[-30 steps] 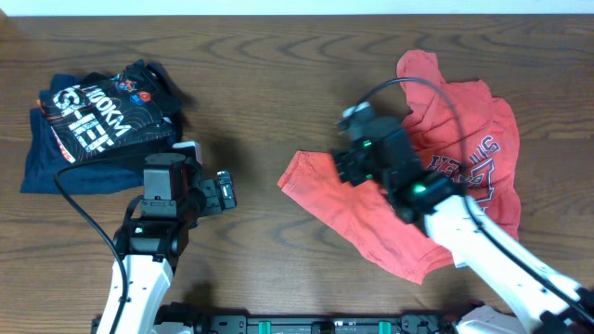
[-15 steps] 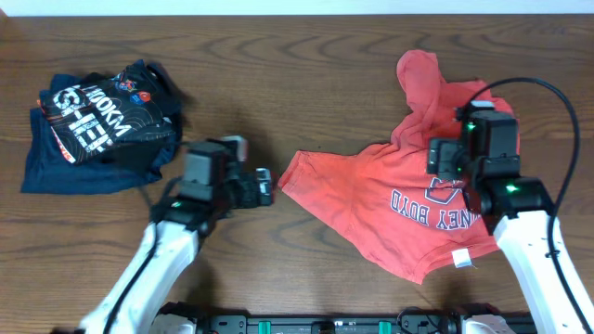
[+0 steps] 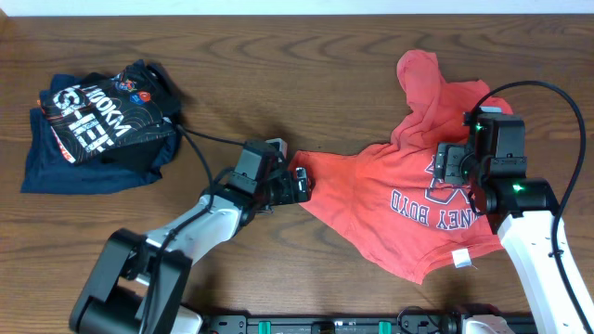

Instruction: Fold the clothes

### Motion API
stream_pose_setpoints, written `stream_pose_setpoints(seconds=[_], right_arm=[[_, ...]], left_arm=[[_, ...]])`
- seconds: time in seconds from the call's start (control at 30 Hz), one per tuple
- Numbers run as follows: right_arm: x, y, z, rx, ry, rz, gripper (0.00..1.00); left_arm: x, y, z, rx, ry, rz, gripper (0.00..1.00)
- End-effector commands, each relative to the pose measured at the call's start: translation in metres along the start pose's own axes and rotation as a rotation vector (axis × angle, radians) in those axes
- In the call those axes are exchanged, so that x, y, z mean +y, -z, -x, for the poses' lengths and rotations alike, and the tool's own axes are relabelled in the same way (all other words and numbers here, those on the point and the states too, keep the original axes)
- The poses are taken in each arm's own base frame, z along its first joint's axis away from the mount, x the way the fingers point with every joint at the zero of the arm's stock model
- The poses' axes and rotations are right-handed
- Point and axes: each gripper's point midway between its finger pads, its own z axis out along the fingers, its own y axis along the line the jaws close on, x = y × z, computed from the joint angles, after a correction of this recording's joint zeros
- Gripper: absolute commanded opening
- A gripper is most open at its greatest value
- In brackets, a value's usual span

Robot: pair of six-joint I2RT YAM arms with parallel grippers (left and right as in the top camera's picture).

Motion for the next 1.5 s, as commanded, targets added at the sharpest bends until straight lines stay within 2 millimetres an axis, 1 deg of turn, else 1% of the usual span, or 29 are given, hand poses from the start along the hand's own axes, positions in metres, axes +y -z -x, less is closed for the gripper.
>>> stream_pose_setpoints(seconds=[0.0, 0.03, 0.13, 0.23, 0.27, 0.33, 0.4, 0.47, 0.5, 0.53, 0.57, 0.63, 0.67, 0.7, 0.77, 0.8, 0.83, 0.87, 0.93, 1.0, 1.07, 1.13, 1.2, 1.27, 1.33, 1.47], right_arm=[[-0.003, 0.003, 0.005, -0.015, -0.013, -0.006, 0.84], [-0.003, 0.003, 0.005, -0.015, -0.013, -0.006, 0.83], [-0.003, 0.003, 0.005, -0.016, -0.013, -0.006, 0.83], [-0.003, 0.003, 0.005, -0.016, -0.013, -0.007, 0.83], [-0.004, 0.003, 0.005, -0.016, -0.013, -0.011, 0.82], [-0.005, 0.003, 0.005, -0.016, -0.014, -0.019, 0.81], [-0.007, 0.003, 0.005, -0.015, -0.013, -0.030, 0.81], [-0.008, 0.003, 0.005, -0.015, -0.013, -0.037, 0.81], [-0.008, 0.003, 0.005, -0.015, -0.013, -0.037, 0.81], [-0.008, 0.003, 0.005, -0.015, -0.013, -0.037, 0.81], [-0.008, 0.003, 0.005, -0.015, -0.013, -0.037, 0.81], [-0.008, 0.003, 0.004, -0.013, -0.013, -0.037, 0.81], [-0.008, 0.003, 0.004, -0.012, -0.013, -0.037, 0.81], [-0.008, 0.003, 0.004, -0.011, -0.012, -0.037, 0.81], [-0.008, 0.003, 0.003, -0.008, -0.012, -0.037, 0.81], [-0.008, 0.003, 0.003, -0.008, -0.012, -0.037, 0.81], [-0.008, 0.003, 0.003, -0.007, -0.012, -0.037, 0.81], [-0.008, 0.003, 0.003, -0.007, -0.012, -0.037, 0.81], [-0.008, 0.003, 0.003, -0.007, -0.012, -0.037, 0.81], [-0.008, 0.003, 0.003, -0.006, -0.012, -0.037, 0.82], [-0.008, 0.003, 0.003, -0.007, -0.012, -0.037, 0.82], [-0.008, 0.003, 0.003, -0.007, -0.012, -0.037, 0.83], [-0.008, 0.003, 0.003, -0.008, -0.012, -0.037, 0.82], [-0.008, 0.003, 0.003, -0.008, -0.012, -0.037, 0.83], [-0.008, 0.003, 0.003, -0.008, -0.012, -0.037, 0.83], [-0.008, 0.003, 0.002, -0.004, -0.011, -0.038, 0.82]], left_arm=[[0.002, -0.011, -0.013, 0.043, 0.027, 0.012, 0.73], [0.001, -0.011, -0.014, 0.044, 0.024, 0.010, 0.59], [0.001, -0.011, -0.013, 0.043, 0.024, 0.010, 0.06], [0.006, -0.006, -0.004, 0.011, 0.016, 0.022, 0.06], [0.010, -0.002, 0.005, -0.022, 0.006, 0.038, 0.06], [0.019, 0.011, 0.030, -0.107, -0.028, 0.075, 0.06], [0.030, 0.034, 0.069, -0.230, -0.077, 0.132, 0.06], [0.044, 0.064, 0.115, -0.366, -0.102, 0.207, 0.06], [0.053, 0.083, 0.141, -0.441, -0.098, 0.245, 0.06], [0.059, 0.097, 0.159, -0.490, -0.090, 0.266, 0.06], [0.066, 0.117, 0.184, -0.557, -0.075, 0.287, 0.06], [0.078, 0.155, 0.227, -0.670, -0.038, 0.307, 0.06], [0.081, 0.168, 0.241, -0.704, -0.029, 0.312, 0.07], [0.082, 0.184, 0.257, -0.736, -0.023, 0.299, 0.33], [0.078, 0.194, 0.268, -0.731, -0.026, 0.248, 0.77], [0.074, 0.194, 0.267, -0.707, -0.028, 0.216, 0.87], [0.070, 0.189, 0.260, -0.665, -0.028, 0.180, 0.95], [0.067, 0.182, 0.251, -0.615, -0.023, 0.148, 0.98], [0.064, 0.162, 0.222, -0.472, 0.016, 0.107, 0.98], [0.064, 0.143, 0.183, -0.308, 0.079, 0.103, 0.98], [0.062, 0.129, 0.142, -0.145, 0.142, 0.118, 0.98], [0.056, 0.120, 0.103, 0.004, 0.177, 0.139, 0.98], [0.046, 0.111, 0.070, 0.117, 0.178, 0.150, 0.98], [0.035, 0.101, 0.044, 0.200, 0.159, 0.153, 0.98], [0.025, 0.090, 0.025, 0.249, 0.152, 0.151, 0.98], [0.006, 0.064, -0.007, 0.304, 0.145, 0.141, 1.00]])
